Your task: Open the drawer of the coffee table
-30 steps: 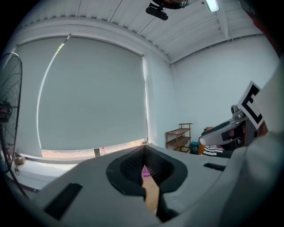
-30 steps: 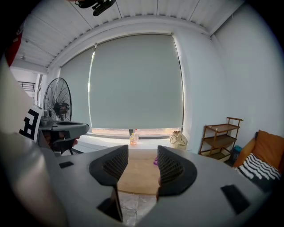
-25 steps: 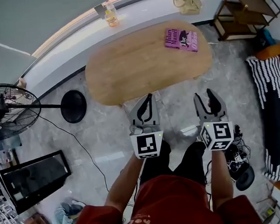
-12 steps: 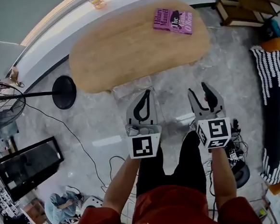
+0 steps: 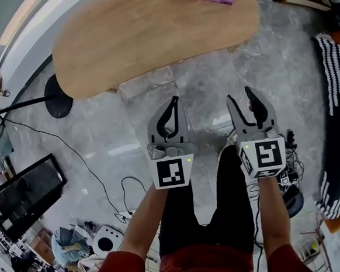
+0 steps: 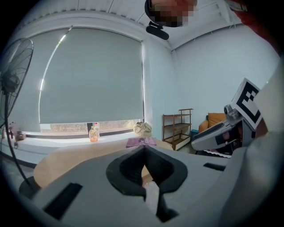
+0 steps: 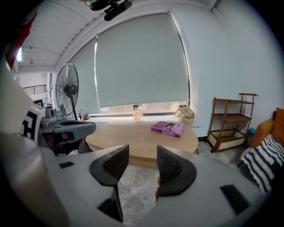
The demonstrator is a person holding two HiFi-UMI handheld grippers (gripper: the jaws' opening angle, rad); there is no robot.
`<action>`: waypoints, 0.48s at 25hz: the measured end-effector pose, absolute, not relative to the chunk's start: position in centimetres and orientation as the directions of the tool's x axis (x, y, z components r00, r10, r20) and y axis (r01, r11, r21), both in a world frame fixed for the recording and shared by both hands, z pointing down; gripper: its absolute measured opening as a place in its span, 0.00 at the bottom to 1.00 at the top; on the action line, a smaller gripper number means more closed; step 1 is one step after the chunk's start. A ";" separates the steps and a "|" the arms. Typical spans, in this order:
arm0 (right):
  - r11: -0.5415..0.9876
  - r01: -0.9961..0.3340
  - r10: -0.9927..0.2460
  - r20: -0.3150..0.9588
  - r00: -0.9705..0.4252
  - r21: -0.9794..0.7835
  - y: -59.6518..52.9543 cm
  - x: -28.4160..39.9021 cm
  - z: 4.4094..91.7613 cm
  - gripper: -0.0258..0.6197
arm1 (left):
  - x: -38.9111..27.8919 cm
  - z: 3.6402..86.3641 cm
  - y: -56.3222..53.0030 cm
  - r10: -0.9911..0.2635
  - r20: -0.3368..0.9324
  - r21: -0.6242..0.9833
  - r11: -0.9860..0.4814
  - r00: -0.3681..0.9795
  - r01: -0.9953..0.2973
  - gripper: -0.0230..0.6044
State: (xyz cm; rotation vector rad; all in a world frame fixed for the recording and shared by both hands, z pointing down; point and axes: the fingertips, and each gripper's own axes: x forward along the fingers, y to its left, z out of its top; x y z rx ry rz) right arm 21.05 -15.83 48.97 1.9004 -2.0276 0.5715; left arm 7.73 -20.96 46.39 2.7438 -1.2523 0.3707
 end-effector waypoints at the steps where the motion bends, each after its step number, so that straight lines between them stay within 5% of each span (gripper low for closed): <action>1: 0.040 -0.996 -0.875 0.479 -0.075 -0.084 -15.8 21.3 50.4 0.34 | 7.8 47.9 -20.9 -0.729 0.269 -0.012 -0.656 0.630 -0.754 0.05; 12: 0.053 -0.994 -0.846 0.524 -0.096 -0.098 -14.3 19.3 65.7 0.34 | 7.2 63.6 -20.0 -0.716 0.327 -0.001 -0.653 0.617 -0.757 0.05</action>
